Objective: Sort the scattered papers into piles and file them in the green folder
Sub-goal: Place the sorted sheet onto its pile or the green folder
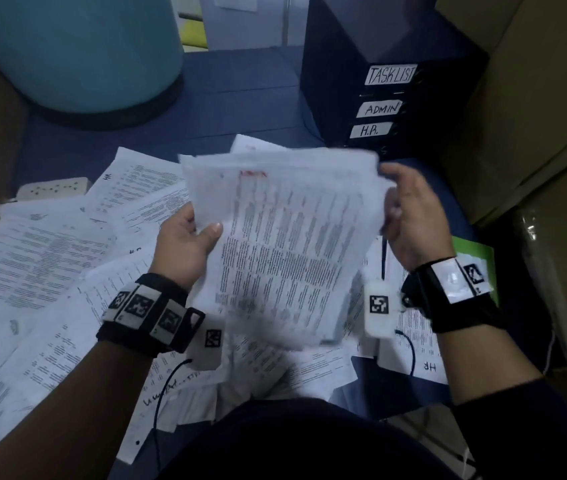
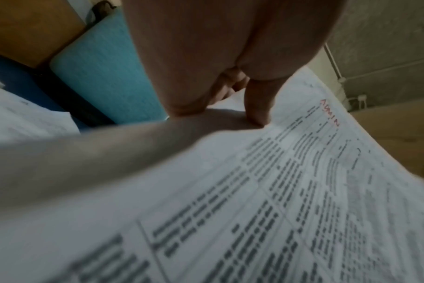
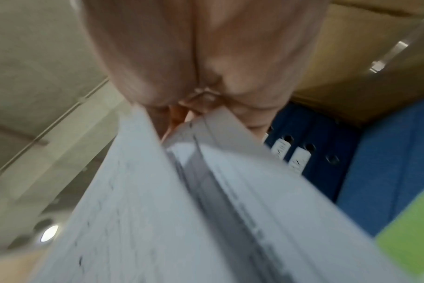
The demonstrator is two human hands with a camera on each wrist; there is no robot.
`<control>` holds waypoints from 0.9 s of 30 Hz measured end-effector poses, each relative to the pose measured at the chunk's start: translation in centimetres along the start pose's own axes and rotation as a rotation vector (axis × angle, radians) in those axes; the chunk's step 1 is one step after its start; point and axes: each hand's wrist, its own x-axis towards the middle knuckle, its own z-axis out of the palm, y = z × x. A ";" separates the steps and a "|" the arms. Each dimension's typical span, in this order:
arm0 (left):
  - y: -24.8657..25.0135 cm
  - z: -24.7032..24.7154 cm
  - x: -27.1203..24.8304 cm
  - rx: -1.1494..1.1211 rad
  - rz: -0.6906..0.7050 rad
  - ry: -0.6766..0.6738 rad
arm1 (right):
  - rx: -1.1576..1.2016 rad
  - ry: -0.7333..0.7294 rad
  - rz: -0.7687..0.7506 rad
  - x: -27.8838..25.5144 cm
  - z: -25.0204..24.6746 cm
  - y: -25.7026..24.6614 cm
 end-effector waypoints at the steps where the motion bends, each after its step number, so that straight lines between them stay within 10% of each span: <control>1: -0.1 -0.3 0.0 -0.043 -0.010 0.049 | 0.080 -0.027 0.058 -0.4 0.4 0.7; 8: -0.5 -1.8 -2.0 0.035 -0.037 0.196 | -0.363 -0.164 0.208 -2.9 4.9 5.2; 18: 4.3 -6.2 -4.9 0.038 0.260 0.373 | -0.160 -0.164 -0.235 -4.1 10.9 -0.4; 27: -3.9 -7.3 -6.8 0.174 -0.011 0.292 | -0.459 -0.190 0.077 -7.1 12.0 9.4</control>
